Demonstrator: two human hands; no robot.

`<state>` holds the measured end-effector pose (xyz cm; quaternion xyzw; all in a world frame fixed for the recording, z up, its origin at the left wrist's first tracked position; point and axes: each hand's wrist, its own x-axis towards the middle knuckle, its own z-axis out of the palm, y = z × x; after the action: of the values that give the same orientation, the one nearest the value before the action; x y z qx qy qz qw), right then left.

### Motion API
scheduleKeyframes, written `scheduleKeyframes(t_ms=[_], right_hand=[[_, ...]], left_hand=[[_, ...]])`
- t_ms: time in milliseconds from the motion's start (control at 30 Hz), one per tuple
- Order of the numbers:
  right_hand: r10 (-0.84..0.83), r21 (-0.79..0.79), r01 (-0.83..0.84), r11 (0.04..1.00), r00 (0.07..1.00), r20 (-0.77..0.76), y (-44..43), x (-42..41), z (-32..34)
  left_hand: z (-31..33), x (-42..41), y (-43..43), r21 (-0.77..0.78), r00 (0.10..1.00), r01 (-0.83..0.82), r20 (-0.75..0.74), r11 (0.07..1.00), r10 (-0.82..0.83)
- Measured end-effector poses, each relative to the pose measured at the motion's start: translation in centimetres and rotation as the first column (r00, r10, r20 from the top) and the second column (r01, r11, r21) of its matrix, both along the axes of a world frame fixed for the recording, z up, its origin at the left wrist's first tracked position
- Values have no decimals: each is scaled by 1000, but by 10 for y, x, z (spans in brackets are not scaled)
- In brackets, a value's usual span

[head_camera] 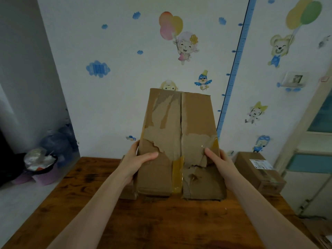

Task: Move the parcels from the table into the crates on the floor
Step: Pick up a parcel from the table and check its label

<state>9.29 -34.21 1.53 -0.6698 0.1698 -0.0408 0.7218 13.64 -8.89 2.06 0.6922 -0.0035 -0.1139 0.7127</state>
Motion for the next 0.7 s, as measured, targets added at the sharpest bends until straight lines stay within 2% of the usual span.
scheduleKeyframes(t_ms=[133,267,400,533,700], right_hand=[[-75,11,75,997,997,36,-1,-1,-7],[-39,32,38,999,998,40,-6,-2,-8],[-13,91,8,996,999,53,-8,-1,0],[11,-67,-6,998,997,75,-8,3,9],[0,-100,11,995,995,103,-14,-1,10]], left_hand=[[-1,2,1,7,999,-52,6,999,52],[6,4,2,-21,999,-31,-21,999,31],[5,4,0,-28,997,-79,-3,996,79],[0,0,-7,-21,998,-57,-1,998,57],[2,-1,0,-50,998,-57,23,997,58]])
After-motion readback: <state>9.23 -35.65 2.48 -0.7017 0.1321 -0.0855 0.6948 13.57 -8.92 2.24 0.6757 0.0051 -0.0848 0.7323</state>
